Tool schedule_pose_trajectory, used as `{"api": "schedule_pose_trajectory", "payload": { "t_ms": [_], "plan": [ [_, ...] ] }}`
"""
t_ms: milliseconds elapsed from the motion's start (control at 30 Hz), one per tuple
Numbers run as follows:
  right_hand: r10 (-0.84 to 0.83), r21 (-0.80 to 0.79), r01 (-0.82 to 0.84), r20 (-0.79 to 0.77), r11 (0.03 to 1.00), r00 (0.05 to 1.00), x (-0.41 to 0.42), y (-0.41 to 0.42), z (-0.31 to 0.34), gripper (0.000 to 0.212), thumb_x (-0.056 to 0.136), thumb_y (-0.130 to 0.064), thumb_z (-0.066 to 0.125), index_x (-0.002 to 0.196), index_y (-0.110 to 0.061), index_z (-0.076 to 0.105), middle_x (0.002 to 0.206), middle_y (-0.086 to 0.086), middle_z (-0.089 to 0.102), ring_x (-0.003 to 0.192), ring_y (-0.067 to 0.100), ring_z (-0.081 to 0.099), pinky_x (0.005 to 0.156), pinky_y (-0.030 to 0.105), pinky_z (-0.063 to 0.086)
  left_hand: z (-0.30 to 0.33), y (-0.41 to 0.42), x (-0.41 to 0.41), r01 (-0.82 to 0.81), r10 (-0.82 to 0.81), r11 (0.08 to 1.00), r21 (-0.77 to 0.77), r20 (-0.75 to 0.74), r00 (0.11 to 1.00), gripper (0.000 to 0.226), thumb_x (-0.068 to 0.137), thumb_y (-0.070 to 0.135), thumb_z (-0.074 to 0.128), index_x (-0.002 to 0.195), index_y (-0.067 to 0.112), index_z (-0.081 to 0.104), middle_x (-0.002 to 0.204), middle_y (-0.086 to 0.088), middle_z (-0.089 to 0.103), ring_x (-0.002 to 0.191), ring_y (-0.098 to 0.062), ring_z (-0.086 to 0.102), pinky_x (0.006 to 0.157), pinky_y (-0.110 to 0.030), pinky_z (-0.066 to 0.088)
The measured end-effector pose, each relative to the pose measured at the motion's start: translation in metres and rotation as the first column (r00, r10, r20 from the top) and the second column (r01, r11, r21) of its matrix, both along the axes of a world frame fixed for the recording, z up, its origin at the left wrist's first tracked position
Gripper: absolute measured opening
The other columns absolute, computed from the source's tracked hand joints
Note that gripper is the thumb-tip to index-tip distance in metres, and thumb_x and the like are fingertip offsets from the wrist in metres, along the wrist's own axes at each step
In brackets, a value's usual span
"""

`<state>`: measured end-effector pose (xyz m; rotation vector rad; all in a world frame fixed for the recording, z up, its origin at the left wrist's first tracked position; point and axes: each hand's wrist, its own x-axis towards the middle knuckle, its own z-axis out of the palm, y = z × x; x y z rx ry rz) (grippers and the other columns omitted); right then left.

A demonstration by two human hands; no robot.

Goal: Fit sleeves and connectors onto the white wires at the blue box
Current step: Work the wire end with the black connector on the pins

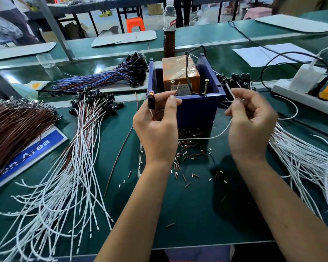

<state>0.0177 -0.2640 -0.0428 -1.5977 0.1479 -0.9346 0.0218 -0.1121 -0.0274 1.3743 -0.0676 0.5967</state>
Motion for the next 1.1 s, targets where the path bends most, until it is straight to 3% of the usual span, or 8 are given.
{"api": "schedule_pose_trajectory", "payload": {
  "t_ms": [267,400,500,567,700,833,933,1100],
  "plan": [
    [-0.075,0.046,0.093,-0.292,0.995,0.953,-0.010,-0.088,0.033,0.027,0.088,-0.018,0.059,0.107,-0.017,0.078,0.077,0.002,0.075,0.050,0.006,0.053,0.050,0.025,0.045,0.049,-0.074,-0.002,0.280,-0.275,0.958,-0.066,0.076,0.958,0.028,0.103,0.023,0.049,0.096,0.014,0.074,0.076,0.001,0.067,0.056,0.000,0.048,0.057,-0.026,0.034],
    [-0.402,-0.289,0.305,-0.390,0.908,0.828,-0.021,-0.130,0.051,0.051,0.088,-0.036,0.058,0.134,-0.013,0.065,0.119,0.019,0.068,0.094,0.024,0.065,0.094,0.043,0.056,0.072,-0.109,0.012,0.319,-0.321,0.944,-0.077,-0.010,0.947,0.033,0.107,0.020,0.047,0.093,0.006,0.073,0.084,-0.005,0.069,0.062,-0.007,0.051,0.065,-0.029,0.041],
    [-0.478,-0.464,0.345,-0.205,0.816,0.854,-0.033,-0.129,0.068,0.053,0.094,-0.044,0.047,0.142,-0.024,0.056,0.140,0.011,0.055,0.121,0.031,0.059,0.107,0.048,0.048,0.083,-0.130,0.021,0.361,-0.369,0.928,-0.092,-0.114,0.922,0.038,0.109,0.022,0.046,0.082,0.011,0.071,0.084,-0.010,0.070,0.067,-0.017,0.051,0.076,-0.040,0.039],
    [-0.378,-0.607,0.226,-0.133,0.762,0.916,-0.039,-0.119,0.075,0.045,0.102,-0.044,0.043,0.136,-0.021,0.061,0.130,0.012,0.064,0.119,0.032,0.060,0.101,0.049,0.049,0.088,-0.141,0.026,0.430,-0.454,0.887,-0.168,-0.148,0.879,0.040,0.110,0.024,0.045,0.083,0.009,0.070,0.080,-0.006,0.067,0.063,-0.016,0.050,0.069,-0.036,0.042],
    [-0.039,-0.556,-0.234,-0.435,0.797,0.899,-0.046,-0.103,0.081,0.040,0.111,-0.046,0.043,0.110,-0.021,0.074,0.083,-0.003,0.077,0.081,0.021,0.072,0.077,0.038,0.054,0.100,-0.152,0.038,0.484,-0.594,0.765,-0.425,-0.176,0.785,0.046,0.112,0.030,0.037,0.110,-0.006,0.066,0.081,-0.006,0.060,0.053,-0.008,0.041,0.047,-0.021,0.034],
    [0.059,-0.483,-0.297,-0.448,0.824,0.892,-0.049,-0.113,0.078,0.040,0.111,-0.039,0.049,0.084,-0.021,0.074,0.057,0.005,0.059,0.047,0.022,0.056,0.055,0.036,0.044,0.109,-0.158,0.053,0.520,-0.700,0.616,-0.591,-0.109,0.705,0.055,0.113,0.036,0.029,0.097,-0.004,0.063,0.073,-0.007,0.053,0.055,-0.009,0.039,0.051,-0.020,0.030],
    [0.032,-0.493,-0.279,-0.451,0.824,0.892,-0.056,-0.130,0.086,0.039,0.109,-0.041,0.052,0.083,-0.028,0.076,0.059,0.015,0.050,0.047,0.018,0.042,0.053,0.034,0.033,0.112,-0.162,0.064,0.552,-0.695,0.681,-0.481,-0.188,0.694,0.062,0.112,0.046,0.026,0.092,0.001,0.064,0.075,-0.009,0.058,0.063,-0.013,0.044,0.058,-0.025,0.036],
    [-0.108,-0.582,-0.355,-0.613,0.731,0.783,-0.063,-0.145,0.096,0.037,0.108,-0.042,0.050,0.080,-0.040,0.075,0.062,0.010,0.059,0.056,0.019,0.053,0.057,0.034,0.036,0.113,-0.177,0.092,0.488,-0.416,0.867,0.102,-0.393,0.820,0.065,0.110,0.052,0.025,0.092,0.003,0.064,0.075,-0.006,0.058,0.058,-0.017,0.048,0.054,-0.023,0.039]
  ]
}}
